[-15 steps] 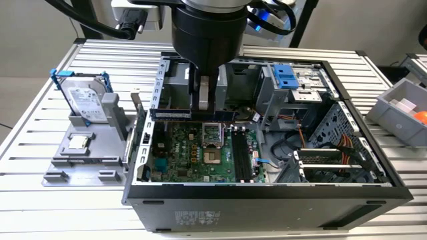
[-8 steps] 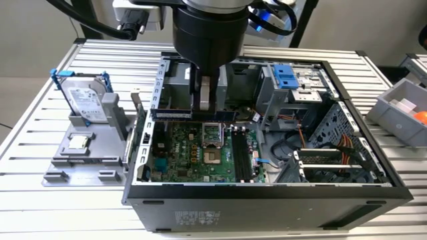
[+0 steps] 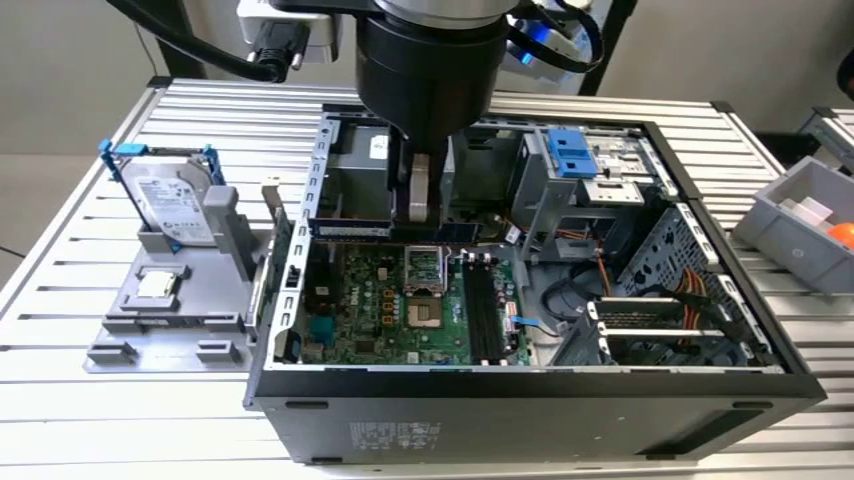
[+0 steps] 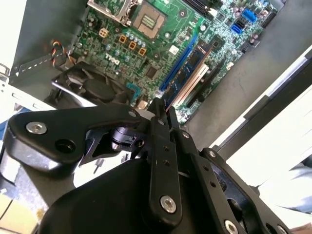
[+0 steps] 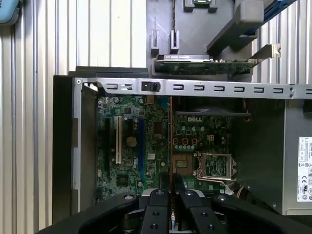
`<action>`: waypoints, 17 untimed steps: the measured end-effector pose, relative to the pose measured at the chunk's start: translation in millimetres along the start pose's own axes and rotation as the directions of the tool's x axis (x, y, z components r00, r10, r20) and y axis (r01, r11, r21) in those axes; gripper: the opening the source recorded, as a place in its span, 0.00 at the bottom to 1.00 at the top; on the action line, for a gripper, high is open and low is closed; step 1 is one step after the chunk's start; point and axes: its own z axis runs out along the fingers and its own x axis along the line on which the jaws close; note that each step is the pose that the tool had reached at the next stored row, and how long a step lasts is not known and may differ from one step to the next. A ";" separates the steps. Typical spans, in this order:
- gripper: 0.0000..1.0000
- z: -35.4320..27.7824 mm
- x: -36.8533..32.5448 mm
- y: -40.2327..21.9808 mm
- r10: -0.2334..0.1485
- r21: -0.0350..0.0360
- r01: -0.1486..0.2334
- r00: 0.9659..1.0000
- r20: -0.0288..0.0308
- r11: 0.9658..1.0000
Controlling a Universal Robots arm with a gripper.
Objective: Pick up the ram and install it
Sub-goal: 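Pick up the ram and move it above insertion slot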
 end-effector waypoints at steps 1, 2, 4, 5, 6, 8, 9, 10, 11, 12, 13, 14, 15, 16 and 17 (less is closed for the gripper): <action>0.00 -0.3 -0.1 -1.3 0.000 0.000 0.000 1.000 0.000 1.000; 0.00 -0.3 -0.2 -2.8 0.000 0.000 0.000 1.000 0.000 1.000; 0.00 -0.4 -0.4 -6.0 0.003 0.000 -0.003 1.000 0.000 1.000; 0.00 -0.5 -0.8 -7.3 0.007 0.000 -0.007 1.000 0.000 1.000; 0.00 -0.5 -1.0 -8.3 0.010 0.000 -0.010 1.000 0.000 1.000; 0.00 -0.6 -1.7 -10.5 0.018 0.001 -0.018 1.000 0.001 1.000; 0.00 -0.7 -2.0 -11.6 0.022 0.001 -0.022 1.000 0.001 1.000; 0.00 -0.7 -2.3 -12.8 0.025 0.001 -0.025 1.000 0.001 1.000; 0.00 -0.7 -2.6 -13.7 0.028 0.001 -0.028 1.000 0.001 1.000; 0.00 -0.7 -2.7 -14.3 0.031 0.002 -0.031 1.000 0.001 1.000; 0.00 -0.7 -2.8 -14.6 0.032 0.002 -0.032 0.999 0.001 0.999; 0.00 -0.7 -2.8 -15.0 0.033 0.002 -0.033 0.999 0.001 0.999; 0.00 -0.7 -2.9 -15.1 0.034 0.002 -0.034 0.999 0.001 0.999; 0.00 -0.8 -2.9 -15.1 0.034 0.002 -0.034 0.999 0.001 0.999; 0.00 -0.8 -2.9 -15.2 0.034 0.002 -0.034 0.999 0.001 0.999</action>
